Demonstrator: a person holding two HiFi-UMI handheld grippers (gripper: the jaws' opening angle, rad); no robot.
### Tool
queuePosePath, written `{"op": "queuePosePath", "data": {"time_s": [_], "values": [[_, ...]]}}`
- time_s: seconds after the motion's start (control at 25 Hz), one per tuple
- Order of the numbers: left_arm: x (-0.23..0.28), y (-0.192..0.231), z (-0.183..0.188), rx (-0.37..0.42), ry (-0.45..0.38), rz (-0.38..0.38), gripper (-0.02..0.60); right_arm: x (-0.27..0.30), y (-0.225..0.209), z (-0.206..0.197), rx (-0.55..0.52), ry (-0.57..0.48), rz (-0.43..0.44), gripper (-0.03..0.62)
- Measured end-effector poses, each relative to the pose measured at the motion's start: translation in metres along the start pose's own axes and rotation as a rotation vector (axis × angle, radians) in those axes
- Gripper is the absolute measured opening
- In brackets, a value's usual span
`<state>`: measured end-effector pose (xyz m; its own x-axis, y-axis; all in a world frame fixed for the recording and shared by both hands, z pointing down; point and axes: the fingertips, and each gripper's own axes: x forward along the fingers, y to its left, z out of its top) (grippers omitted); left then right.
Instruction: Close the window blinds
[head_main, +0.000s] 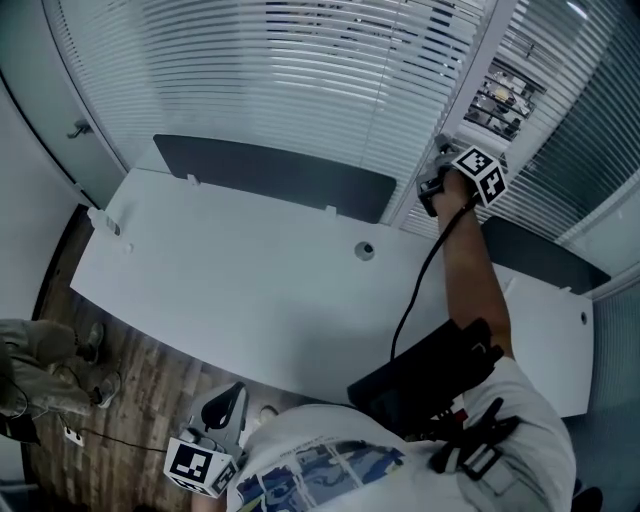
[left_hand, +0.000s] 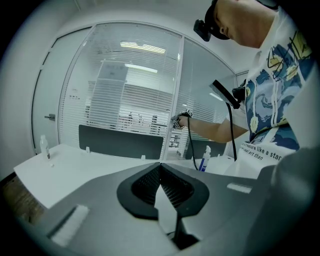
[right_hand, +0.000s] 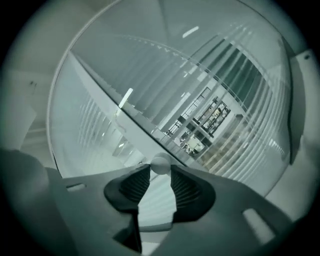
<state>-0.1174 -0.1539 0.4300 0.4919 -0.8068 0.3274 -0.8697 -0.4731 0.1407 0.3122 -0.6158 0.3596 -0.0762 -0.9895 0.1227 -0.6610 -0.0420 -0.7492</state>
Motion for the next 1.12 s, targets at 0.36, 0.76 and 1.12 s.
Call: {"op": "queuePosePath", "data": {"time_s": [0.36,0.76,1.12], "values": [[0.000,0.001,0.000,-0.006,-0.003,0.004,0.002,0.004,-0.001,0.003,-0.080,0.001,-0.055,0.124],[-0.003,0.005,0.000,-0.009,-0.006,0.011,0.003,0.003,0.004,0.002,-0.617,0.017,-0.244,0.121],[-0.008,0.006,-0.001,-0.016,-0.010,0.025,0.002,0.003,0.017,0.003,-1.063,-0.036,-0.356,0.121]]}}
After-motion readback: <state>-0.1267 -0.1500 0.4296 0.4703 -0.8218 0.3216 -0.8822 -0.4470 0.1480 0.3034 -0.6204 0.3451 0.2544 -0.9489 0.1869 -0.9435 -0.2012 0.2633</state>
